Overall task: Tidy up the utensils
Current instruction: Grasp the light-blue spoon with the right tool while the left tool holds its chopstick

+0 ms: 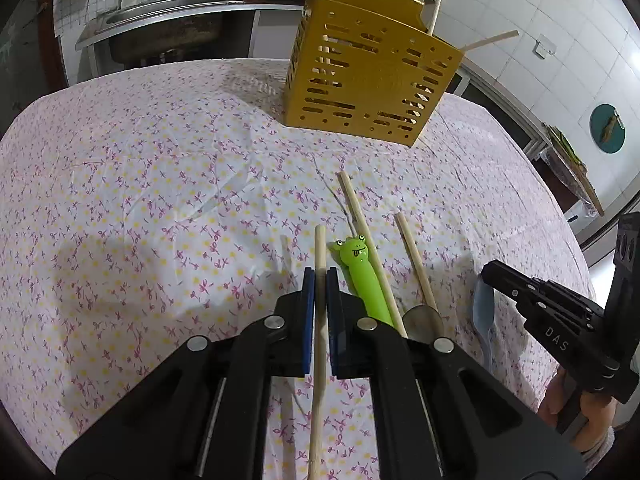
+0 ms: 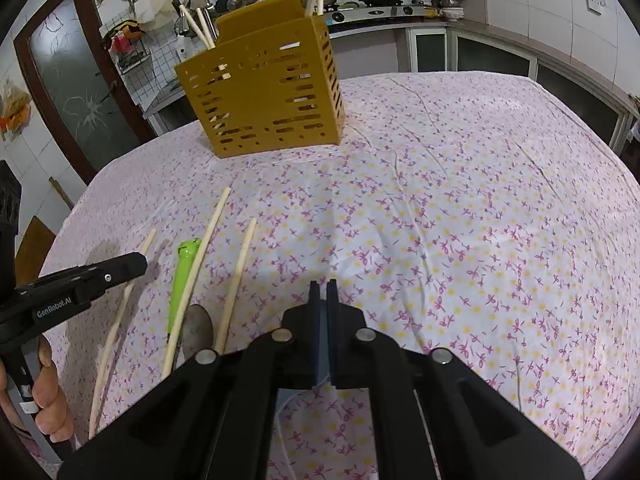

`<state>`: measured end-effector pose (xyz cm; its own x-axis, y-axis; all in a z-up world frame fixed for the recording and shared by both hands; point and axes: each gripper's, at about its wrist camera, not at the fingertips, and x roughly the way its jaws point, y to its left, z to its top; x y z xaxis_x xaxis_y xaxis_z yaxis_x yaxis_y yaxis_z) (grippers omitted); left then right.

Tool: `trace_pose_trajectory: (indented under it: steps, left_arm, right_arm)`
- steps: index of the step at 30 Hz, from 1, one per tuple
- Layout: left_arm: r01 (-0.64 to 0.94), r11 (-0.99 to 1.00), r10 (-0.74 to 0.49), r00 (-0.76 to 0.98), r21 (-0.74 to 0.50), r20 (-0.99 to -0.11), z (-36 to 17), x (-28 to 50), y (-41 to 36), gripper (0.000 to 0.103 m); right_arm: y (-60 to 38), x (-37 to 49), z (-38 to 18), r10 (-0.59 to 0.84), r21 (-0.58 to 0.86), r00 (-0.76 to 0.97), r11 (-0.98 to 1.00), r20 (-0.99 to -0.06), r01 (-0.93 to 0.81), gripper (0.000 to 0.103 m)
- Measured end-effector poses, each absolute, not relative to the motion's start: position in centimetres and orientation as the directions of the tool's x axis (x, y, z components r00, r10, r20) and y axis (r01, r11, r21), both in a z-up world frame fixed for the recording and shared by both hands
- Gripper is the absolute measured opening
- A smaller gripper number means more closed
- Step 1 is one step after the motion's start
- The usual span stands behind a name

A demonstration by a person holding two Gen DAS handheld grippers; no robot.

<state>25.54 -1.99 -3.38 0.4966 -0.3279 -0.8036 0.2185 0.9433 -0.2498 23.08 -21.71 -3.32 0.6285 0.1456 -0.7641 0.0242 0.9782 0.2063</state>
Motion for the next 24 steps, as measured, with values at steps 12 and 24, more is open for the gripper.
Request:
trace_pose_trajectory:
  steps: [12, 24]
  left_arm:
    - [0.215, 0.946, -0.320, 0.494, -0.243, -0.809, -3.7, 25.6, -2.0, 0.004]
    - [0.220, 0.941, -0.334, 0.503, -0.256, -0.797, -3.2, 25.4, -1.8, 0.004]
  right_arm:
    - [-20.0, 22.9, -4.2, 0.061, 0.110, 0.593, 0.993, -0.803, 0.046, 0.043]
    - [-20.5, 22.7, -3.4, 0.084, 0.145, 0.605, 0.988, -0.792, 0.052, 0.015]
